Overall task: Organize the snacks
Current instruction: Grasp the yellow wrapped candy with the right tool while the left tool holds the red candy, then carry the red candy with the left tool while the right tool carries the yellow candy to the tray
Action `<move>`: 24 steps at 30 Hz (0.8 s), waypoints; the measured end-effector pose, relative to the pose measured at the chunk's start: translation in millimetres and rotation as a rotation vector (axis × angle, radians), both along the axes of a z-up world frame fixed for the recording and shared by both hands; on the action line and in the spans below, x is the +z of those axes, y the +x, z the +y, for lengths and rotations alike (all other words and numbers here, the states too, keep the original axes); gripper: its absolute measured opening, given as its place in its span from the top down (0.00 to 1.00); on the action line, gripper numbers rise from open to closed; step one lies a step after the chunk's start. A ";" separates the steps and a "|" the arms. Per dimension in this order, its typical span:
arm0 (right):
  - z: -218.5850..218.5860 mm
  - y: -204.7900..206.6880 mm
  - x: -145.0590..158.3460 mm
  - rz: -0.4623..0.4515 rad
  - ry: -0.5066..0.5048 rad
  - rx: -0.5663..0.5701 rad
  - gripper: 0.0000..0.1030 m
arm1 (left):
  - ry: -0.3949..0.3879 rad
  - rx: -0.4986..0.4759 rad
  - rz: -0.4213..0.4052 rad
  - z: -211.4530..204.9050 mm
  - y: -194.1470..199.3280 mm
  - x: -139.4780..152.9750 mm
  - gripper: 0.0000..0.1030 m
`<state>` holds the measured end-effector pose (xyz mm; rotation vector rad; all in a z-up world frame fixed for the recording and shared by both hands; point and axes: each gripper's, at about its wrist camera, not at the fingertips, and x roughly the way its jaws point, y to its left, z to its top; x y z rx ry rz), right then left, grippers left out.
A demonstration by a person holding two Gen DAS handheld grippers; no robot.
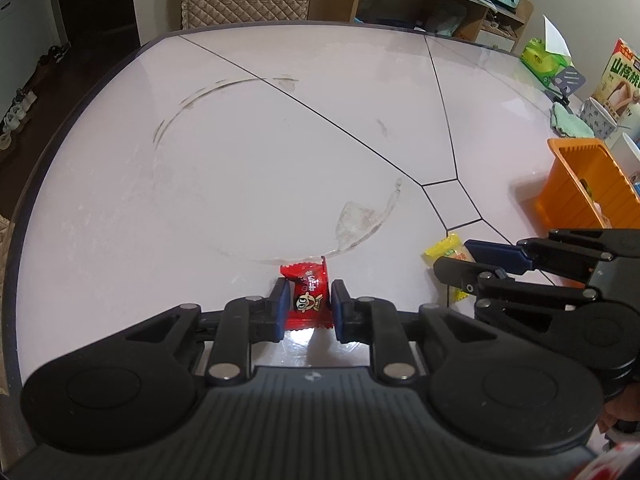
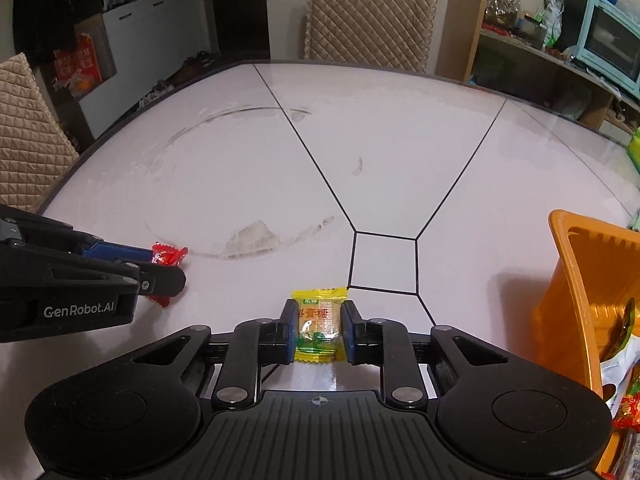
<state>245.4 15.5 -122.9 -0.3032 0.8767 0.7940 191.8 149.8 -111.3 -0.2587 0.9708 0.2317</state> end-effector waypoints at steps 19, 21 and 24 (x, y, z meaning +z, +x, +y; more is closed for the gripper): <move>-32.4 9.3 23.1 0.192 0.146 -0.078 0.79 | -0.011 0.000 -0.018 -10.1 -7.1 19.4 0.83; -41.8 4.0 32.7 0.200 0.178 -0.088 0.79 | -0.018 0.001 -0.031 -12.9 -11.0 26.1 0.83; -57.9 -4.5 47.0 0.207 0.223 -0.102 0.79 | -0.030 -0.011 -0.052 -20.6 -18.6 38.1 0.84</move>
